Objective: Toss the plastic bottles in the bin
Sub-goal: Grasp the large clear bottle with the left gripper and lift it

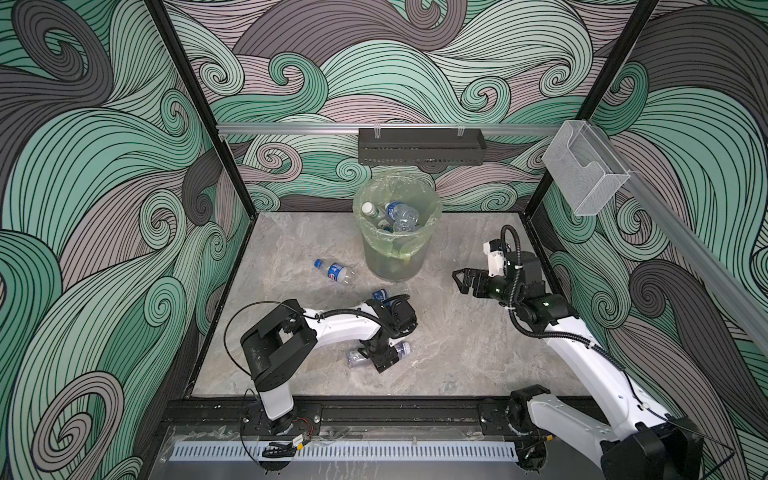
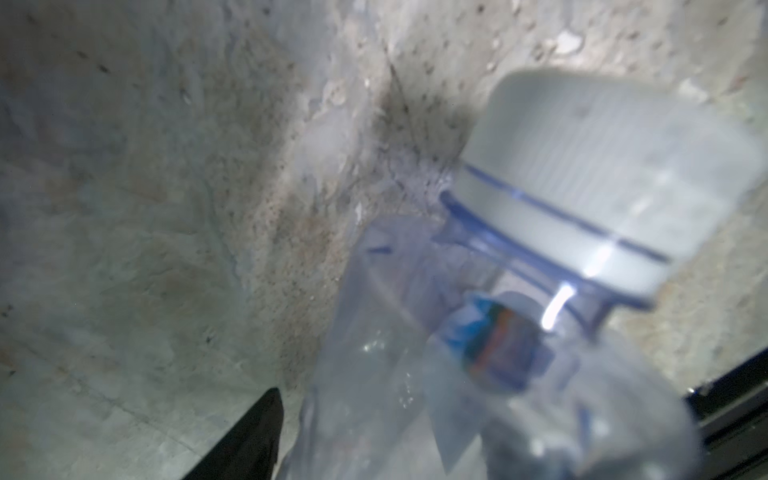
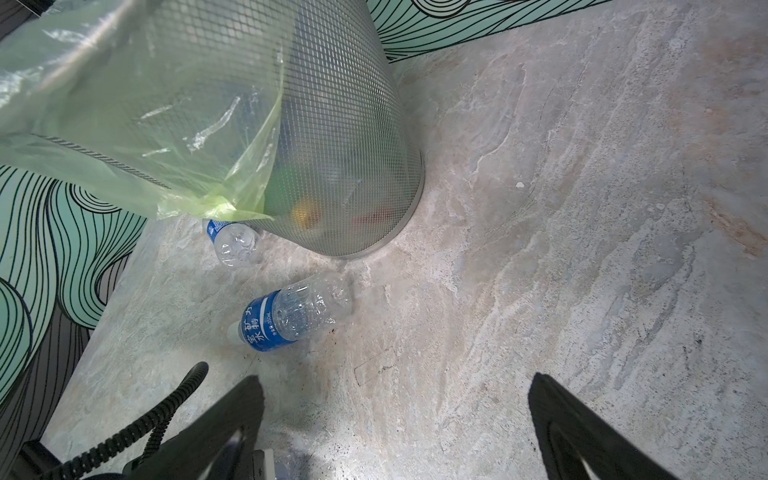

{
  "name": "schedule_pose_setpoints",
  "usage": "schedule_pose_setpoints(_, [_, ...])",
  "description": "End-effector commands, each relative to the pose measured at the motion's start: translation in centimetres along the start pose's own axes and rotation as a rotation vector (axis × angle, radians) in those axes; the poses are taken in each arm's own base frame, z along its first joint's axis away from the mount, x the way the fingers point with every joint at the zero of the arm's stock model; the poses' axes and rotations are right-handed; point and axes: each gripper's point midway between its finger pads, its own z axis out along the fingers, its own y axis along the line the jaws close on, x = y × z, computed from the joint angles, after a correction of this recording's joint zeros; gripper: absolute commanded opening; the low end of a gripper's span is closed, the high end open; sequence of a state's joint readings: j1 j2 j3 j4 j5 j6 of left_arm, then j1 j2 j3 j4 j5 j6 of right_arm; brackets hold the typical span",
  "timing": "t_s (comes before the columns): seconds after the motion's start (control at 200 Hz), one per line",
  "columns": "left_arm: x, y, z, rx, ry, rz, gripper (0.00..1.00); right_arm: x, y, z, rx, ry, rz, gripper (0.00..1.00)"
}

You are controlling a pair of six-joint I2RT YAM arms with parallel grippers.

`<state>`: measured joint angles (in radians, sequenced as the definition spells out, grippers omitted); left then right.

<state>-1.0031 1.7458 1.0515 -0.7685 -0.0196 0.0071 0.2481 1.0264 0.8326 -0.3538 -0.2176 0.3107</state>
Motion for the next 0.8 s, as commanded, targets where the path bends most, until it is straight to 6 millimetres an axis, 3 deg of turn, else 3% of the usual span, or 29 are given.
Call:
schedule_pose_setpoints(0.0, [-1.2, -0.2, -0.4, -0.007, -0.025, -0.015, 0.63, 0.0, -0.1, -0.2, -0.006, -0.015, 0.007, 1.0])
schedule_pose_setpoints(0.1, [-1.2, -0.1, -0.4, -0.012, -0.025, -0.028, 0.56, 0.1, -0.2, -0.2, -0.002, -0.015, 0.007, 1.0])
schedule_pose_setpoints(0.36, [-1.3, 1.6, -1.9, -0.104, -0.081, -0.094, 0.54, 0.2, -0.3, 0.1, 0.002, -0.009, 0.013, 1.0])
schedule_pose_setpoints(0.601, [-1.2, 5.1, -5.2, -0.11, -0.27, -0.354, 0.54, 0.6, -0.7, 0.6, 0.015, 0.011, 0.01, 1.0])
schedule_pose_setpoints(0.796, [1.3, 9.6, -8.9, -0.209, -0.392, -0.6, 0.54, 0.8, -0.7, 1.0, 0.011, 0.023, 0.008, 1.0])
